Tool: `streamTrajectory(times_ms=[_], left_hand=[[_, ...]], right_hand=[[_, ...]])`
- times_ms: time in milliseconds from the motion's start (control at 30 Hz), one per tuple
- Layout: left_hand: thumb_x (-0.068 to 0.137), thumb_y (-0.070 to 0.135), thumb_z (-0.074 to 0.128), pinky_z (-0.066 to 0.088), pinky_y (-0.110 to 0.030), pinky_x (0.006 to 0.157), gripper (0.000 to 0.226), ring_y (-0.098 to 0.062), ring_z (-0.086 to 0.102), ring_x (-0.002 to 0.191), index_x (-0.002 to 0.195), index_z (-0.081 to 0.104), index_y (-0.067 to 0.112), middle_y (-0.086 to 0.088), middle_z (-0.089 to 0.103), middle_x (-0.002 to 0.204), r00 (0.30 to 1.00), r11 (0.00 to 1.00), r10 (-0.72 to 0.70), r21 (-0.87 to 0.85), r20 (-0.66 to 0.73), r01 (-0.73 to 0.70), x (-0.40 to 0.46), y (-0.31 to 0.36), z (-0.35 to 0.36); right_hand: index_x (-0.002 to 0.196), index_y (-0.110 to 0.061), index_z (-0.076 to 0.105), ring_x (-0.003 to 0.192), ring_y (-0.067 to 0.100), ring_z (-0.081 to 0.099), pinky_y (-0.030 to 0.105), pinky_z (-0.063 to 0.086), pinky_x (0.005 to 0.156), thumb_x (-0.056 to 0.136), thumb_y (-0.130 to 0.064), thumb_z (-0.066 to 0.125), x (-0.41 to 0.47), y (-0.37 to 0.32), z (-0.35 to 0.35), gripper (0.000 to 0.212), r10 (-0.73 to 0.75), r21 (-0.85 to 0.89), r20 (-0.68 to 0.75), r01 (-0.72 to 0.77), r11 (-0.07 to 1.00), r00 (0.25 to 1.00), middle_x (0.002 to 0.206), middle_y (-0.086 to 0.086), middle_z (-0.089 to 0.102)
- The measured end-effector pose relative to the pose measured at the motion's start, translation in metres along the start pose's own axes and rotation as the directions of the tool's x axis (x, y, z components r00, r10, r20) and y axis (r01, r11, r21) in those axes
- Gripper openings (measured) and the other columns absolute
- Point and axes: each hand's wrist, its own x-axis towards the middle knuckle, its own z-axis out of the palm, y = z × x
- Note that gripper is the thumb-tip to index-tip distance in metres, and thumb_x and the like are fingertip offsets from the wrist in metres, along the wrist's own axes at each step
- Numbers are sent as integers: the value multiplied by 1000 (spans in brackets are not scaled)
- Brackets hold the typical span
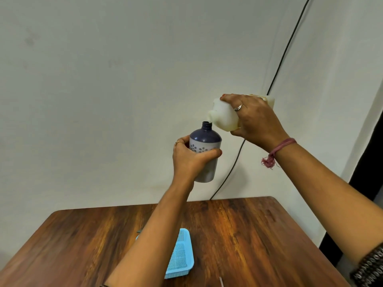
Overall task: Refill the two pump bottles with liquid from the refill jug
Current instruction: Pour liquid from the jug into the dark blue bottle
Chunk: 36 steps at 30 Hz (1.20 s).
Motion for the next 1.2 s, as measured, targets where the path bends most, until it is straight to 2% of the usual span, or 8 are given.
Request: streamTrajectory(times_ms=[333,533,733,800,867,967,1100,1200], left_hand=[[57,23,89,42,-13,61,75,-1,55,84,116,44,23,16,54,96,999,999,-31,14,-22,31,-3,-8,-9],[55,28,90,48,-18,69,83,-7,57,93,125,47,18,5,58,110,999,998,-31,55,-24,32,-4,-18,-19],[55,29,90,51,-21,74,85,-10,59,97,127,48,16,4,60,113,999,995,-40,85,-25,42,-10,-30,-30],[53,30,91,54,-26,81,87,-12,60,100,128,48,16,3,61,115,999,994,-49,98,-18,50,-15,-37,-35],[53,30,91,55,-28,84,88,-12,60,102,129,48,16,3,61,116,998,992,-63,111,-4,63,-24,-45,-40],[54,27,91,53,-19,79,87,-6,60,99,129,47,16,7,60,114,996,991,-88,101,30,84,-42,-59,-49],[57,22,89,52,-10,71,81,0,60,94,127,47,18,15,58,107,989,987,-135,95,54,129,-67,-80,-63],[57,18,90,53,-12,75,81,-4,61,98,126,49,16,9,61,112,983,981,-172,100,59,166,-84,-98,-74]], right_hand=[[130,-9,50,107,32,59,41,44,92,58,-12,83,-10,-15,17,80,125,103,42,-129,986,991,125,11,60],[130,-9,50,105,32,60,40,44,89,59,-14,82,-14,-27,24,78,163,154,53,-170,973,985,124,10,60],[130,-9,50,103,33,60,39,46,86,62,-14,82,-28,-38,31,76,213,202,92,-228,952,973,124,11,60],[132,-10,48,103,30,59,36,47,83,63,-18,83,-37,-44,33,77,282,270,125,-306,913,951,126,11,57],[132,-13,45,100,20,55,23,47,76,64,-22,84,-50,-51,35,78,369,375,172,-407,833,913,126,7,55],[128,-17,46,97,11,49,4,37,69,63,-26,85,-71,-65,40,77,495,485,245,-547,682,834,121,1,55],[124,-15,49,98,9,47,-5,33,69,60,-28,86,-106,-91,53,75,591,515,325,-662,545,739,121,4,54],[125,-16,48,101,7,46,3,34,72,61,-30,86,-134,-115,63,75,632,492,390,-732,472,669,123,3,51]])
